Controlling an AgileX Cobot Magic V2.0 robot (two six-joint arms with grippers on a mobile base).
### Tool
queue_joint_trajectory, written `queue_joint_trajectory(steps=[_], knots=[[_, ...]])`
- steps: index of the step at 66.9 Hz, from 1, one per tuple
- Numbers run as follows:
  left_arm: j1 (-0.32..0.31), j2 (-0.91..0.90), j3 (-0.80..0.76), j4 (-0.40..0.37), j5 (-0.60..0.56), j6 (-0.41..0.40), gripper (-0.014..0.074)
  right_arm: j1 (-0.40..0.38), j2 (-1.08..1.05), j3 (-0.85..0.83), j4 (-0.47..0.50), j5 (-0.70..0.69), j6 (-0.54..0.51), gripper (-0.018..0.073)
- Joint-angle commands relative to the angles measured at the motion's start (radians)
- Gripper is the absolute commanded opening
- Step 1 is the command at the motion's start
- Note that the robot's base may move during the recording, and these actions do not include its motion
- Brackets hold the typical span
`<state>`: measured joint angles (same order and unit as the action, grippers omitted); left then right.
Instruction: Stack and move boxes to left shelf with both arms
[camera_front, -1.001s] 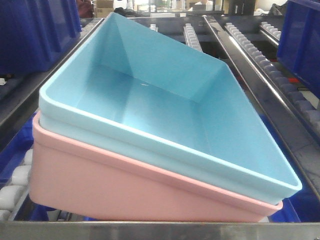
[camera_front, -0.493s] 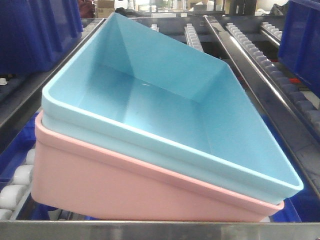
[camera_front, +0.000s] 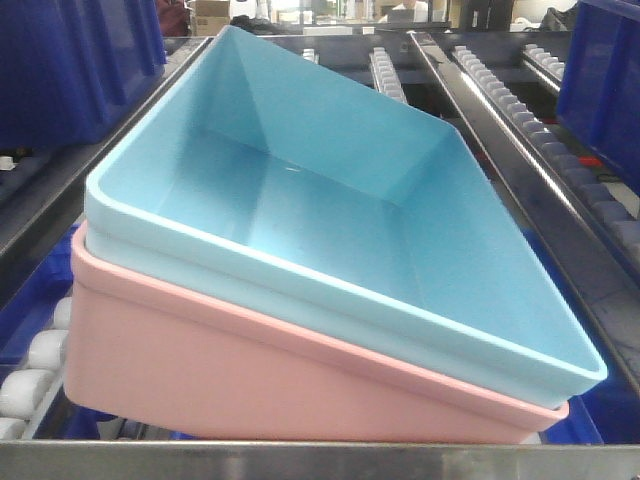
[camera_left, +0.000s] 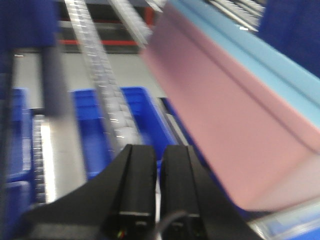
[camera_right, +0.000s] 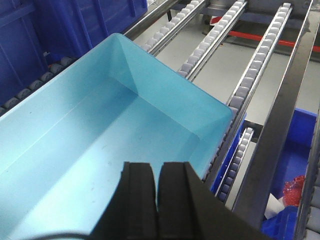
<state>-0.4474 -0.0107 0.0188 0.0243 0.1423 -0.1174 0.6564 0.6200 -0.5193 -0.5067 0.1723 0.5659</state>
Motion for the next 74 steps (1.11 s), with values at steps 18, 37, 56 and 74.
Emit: queue_joint_trajectory(steps=[18, 37, 56, 74], knots=[[0.233, -0.016, 0.042, -0.006, -0.265, 0.005, 0.0011, 0.001, -0.003, -0.028, -0.025, -0.077, -0.003, 0.0056], [0.259, -0.016, 0.042, -0.006, -0.263, 0.005, 0.0011, 0.001, -0.003, -0.028, -0.025, -0.076, -0.003, 0.0056], [0.259, -0.016, 0.042, -0.006, -0.263, 0.005, 0.0011, 0.001, -0.003, -0.028, -0.025, -0.075, -0.003, 0.0056], [0.259, -0.016, 0.042, -0.006, -0.263, 0.005, 0.0011, 0.001, -0.003, -0.028, -0.025, -0.075, -0.003, 0.0056]])
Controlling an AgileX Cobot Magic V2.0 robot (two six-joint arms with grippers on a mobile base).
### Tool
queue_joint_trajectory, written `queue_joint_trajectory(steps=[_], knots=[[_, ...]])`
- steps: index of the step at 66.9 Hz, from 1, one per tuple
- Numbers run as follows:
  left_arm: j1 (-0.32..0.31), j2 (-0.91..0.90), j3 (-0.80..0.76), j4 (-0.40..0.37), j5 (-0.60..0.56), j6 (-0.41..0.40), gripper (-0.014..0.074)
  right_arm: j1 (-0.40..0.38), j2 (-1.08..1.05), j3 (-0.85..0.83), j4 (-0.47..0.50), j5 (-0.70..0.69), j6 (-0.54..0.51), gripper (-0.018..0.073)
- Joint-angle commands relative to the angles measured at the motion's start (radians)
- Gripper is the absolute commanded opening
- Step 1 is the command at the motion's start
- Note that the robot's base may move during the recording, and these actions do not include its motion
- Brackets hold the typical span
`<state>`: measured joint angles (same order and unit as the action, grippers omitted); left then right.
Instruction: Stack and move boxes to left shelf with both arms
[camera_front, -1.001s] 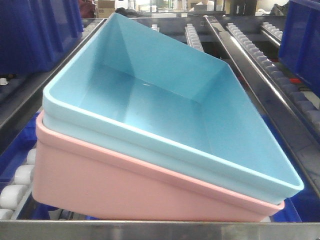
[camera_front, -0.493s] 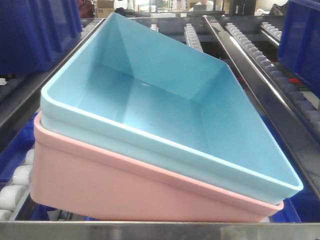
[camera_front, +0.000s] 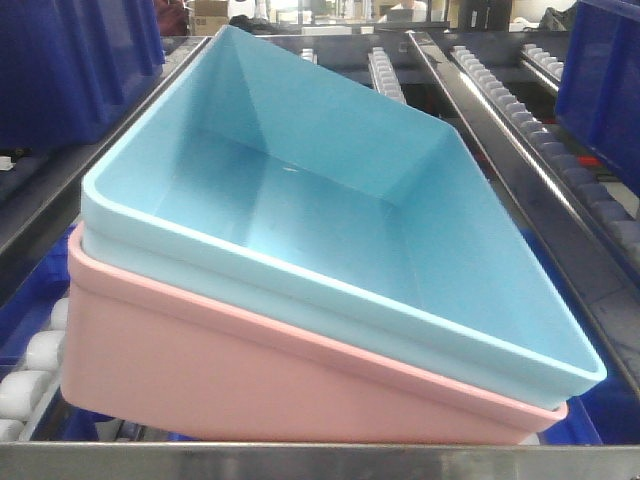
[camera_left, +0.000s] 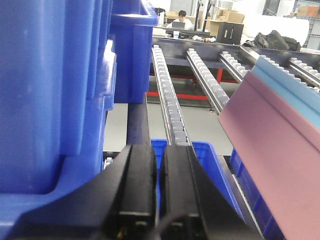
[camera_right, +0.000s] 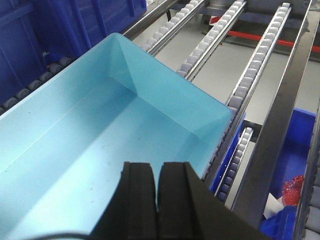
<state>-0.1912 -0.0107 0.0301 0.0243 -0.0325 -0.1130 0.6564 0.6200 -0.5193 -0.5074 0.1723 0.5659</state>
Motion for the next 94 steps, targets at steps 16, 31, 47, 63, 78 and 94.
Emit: queue_joint_trajectory(steps=[16, 31, 47, 63, 78, 94], knots=[[0.002, -0.016, 0.031, -0.006, -0.089, 0.001, 0.0011, 0.001, -0.003, -0.027, -0.025, -0.074, -0.003, 0.0056], [0.002, -0.016, 0.031, -0.006, -0.089, 0.001, 0.0011, -0.003, -0.003, 0.006, 0.039, -0.009, -0.049, 0.0056], [0.002, -0.016, 0.031, -0.006, -0.089, 0.001, 0.0011, -0.193, -0.055, 0.081, 0.433, -0.008, -0.514, 0.0056], [0.002, -0.016, 0.031, -0.006, -0.089, 0.001, 0.0011, -0.464, -0.296, 0.280, 0.463, -0.128, -0.539, 0.0056], [0.002, -0.016, 0.031, -0.006, -0.089, 0.001, 0.0011, -0.634, -0.541, 0.448, 0.468, -0.147, -0.539, 0.0056], [0.002, -0.016, 0.031, -0.006, -0.089, 0.001, 0.0011, -0.692, -0.650, 0.530, 0.507, -0.172, -0.534, 0.0056]])
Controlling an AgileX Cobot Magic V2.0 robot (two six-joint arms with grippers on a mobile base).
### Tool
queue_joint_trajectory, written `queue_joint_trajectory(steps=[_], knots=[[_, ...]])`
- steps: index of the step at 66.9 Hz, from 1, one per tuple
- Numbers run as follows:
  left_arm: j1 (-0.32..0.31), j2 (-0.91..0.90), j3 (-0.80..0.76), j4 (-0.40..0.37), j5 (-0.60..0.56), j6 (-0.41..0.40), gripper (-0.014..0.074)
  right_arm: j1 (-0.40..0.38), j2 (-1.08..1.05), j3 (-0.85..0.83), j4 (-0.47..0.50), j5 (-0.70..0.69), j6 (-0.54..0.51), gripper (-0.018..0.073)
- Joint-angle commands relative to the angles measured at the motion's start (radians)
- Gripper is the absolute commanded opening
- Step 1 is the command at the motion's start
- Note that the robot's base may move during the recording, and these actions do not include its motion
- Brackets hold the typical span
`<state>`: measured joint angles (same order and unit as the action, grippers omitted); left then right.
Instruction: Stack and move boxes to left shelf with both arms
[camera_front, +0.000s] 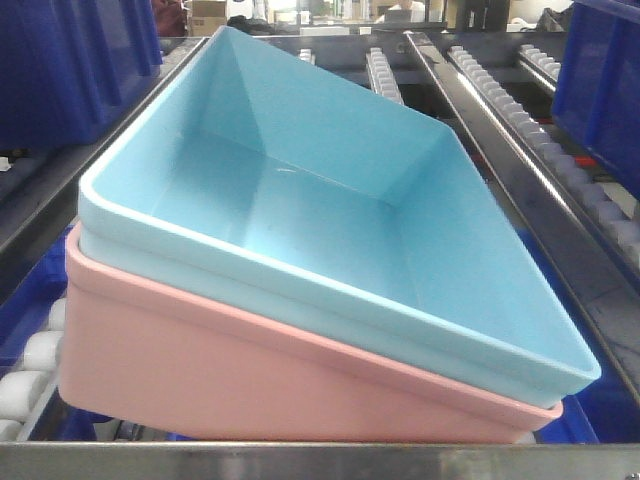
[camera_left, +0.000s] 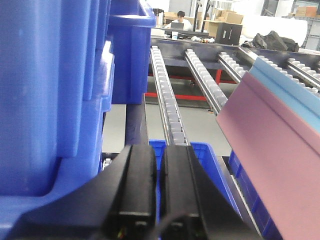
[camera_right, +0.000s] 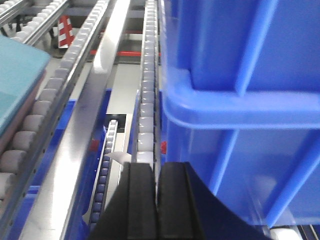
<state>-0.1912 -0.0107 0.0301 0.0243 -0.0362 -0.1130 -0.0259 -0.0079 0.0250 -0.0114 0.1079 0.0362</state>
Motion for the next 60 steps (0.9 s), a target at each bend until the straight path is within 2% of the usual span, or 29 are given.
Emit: queue_joint_trajectory(steps=[1, 60], knots=[[0.002, -0.016, 0.031, -0.006, -0.085, 0.001, 0.0011, -0.010, -0.022, -0.014, 0.011, -0.108, -0.004, 0.0056], [0.002, -0.016, 0.031, -0.006, -0.085, 0.001, 0.0011, -0.010, -0.022, -0.014, 0.011, -0.108, -0.004, 0.0056]])
